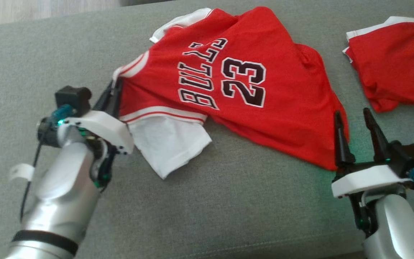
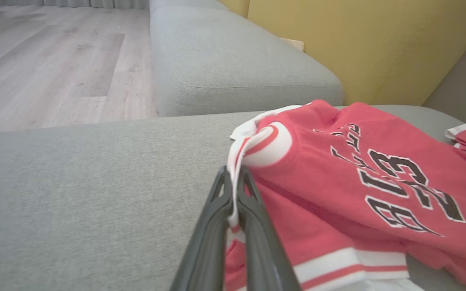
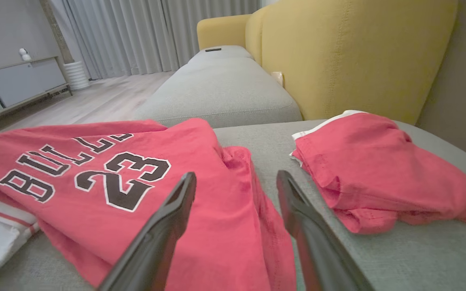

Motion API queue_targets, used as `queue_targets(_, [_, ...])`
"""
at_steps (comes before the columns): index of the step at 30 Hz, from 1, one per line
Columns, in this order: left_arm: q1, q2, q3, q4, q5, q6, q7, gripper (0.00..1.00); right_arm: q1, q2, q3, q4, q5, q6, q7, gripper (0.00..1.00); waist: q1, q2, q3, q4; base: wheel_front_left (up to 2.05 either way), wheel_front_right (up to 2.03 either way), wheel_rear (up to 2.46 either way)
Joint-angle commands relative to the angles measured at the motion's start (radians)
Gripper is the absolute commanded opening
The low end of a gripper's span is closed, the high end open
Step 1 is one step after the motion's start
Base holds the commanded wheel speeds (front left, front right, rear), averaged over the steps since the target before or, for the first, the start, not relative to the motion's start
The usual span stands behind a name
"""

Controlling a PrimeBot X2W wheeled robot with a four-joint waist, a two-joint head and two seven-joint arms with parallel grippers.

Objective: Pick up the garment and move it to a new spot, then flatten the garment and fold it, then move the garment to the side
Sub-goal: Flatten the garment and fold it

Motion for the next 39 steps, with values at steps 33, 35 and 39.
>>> queue_targets(33, [0.383, -0.049, 0.403, -0.486, 0.146, 0.022, -0.012, 1.00, 0.061, 0.018, 0.051, 0.007, 0.024, -0.001, -0.037, 1.00, 0.0000, 0.0000, -0.105, 0.090, 0.00, 0.00, 0.00])
queue_targets(35, [0.427, -0.081, 0.423, -0.509, 0.147, 0.010, -0.012, 1.00, 0.065, 0.019, 0.050, 0.005, 0.024, -0.001, -0.039, 1.00, 0.0000, 0.0000, -0.109, 0.092, 0.00, 0.00, 0.00])
queue_targets(39, [0.467, -0.108, 0.438, -0.519, 0.157, -0.008, -0.012, 1.00, 0.067, 0.020, 0.050, 0.001, 0.025, -0.001, -0.041, 1.00, 0.0000, 0.0000, -0.110, 0.097, 0.00, 0.00, 0.00])
